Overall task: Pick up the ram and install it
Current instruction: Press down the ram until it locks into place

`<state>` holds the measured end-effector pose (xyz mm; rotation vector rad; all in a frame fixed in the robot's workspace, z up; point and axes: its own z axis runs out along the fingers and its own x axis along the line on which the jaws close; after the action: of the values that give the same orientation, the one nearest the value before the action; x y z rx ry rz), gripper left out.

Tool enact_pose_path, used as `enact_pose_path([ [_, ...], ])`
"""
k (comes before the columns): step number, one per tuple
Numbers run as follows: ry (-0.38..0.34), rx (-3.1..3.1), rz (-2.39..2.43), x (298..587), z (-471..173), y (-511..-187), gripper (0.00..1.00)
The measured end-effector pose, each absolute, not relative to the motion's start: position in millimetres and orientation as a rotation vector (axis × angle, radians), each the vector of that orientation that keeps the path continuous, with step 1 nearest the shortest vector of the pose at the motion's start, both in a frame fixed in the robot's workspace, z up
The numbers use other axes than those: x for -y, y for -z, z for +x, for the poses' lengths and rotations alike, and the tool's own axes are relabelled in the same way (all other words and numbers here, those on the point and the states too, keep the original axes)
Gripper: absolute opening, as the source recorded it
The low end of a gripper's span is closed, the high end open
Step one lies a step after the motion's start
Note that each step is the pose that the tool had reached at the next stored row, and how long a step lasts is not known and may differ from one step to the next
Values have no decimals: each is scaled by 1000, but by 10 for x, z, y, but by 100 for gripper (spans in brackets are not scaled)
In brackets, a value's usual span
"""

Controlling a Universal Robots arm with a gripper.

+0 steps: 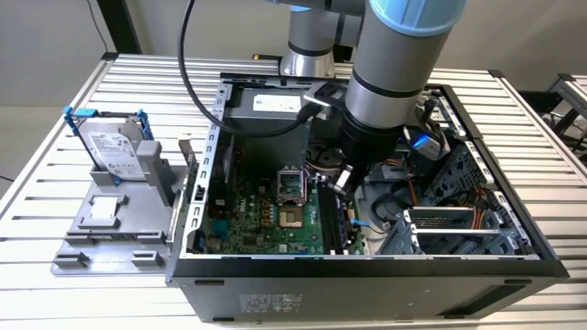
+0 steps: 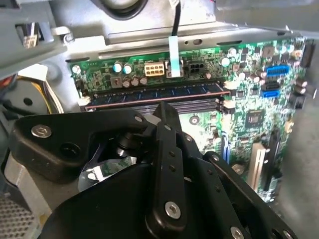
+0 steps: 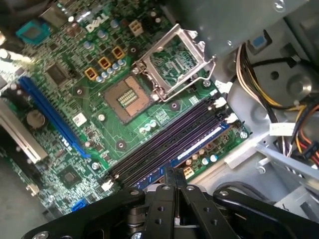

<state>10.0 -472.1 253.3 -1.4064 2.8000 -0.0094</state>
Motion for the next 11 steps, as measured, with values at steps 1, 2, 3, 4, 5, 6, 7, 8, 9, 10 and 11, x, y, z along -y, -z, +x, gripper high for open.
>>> enact_pose_path([
  [1, 9, -2787, -1432, 4721, 100, -2533, 0],
  [2, 9, -2776, -1453, 4722, 100, -2534, 0],
  [3, 9, -2766, -1472, 4722, 100, -2536, 0],
  [4, 9, -2756, -1491, 4722, 100, -2538, 0],
  [5, 9, -2745, -1510, 4721, 100, -2540, 0],
  [6, 9, -2736, -1527, 4721, 100, -2543, 0],
  [7, 9, -2726, -1544, 4721, 100, -2545, 0],
  [8, 9, -2717, -1560, 4722, 100, -2548, 0],
  [9, 9, -2709, -1575, 4722, 100, -2554, 0],
  [10, 9, -2701, -1589, 4722, 100, -2558, 0],
  [11, 9, -2693, -1601, 4721, 100, -2562, 0],
])
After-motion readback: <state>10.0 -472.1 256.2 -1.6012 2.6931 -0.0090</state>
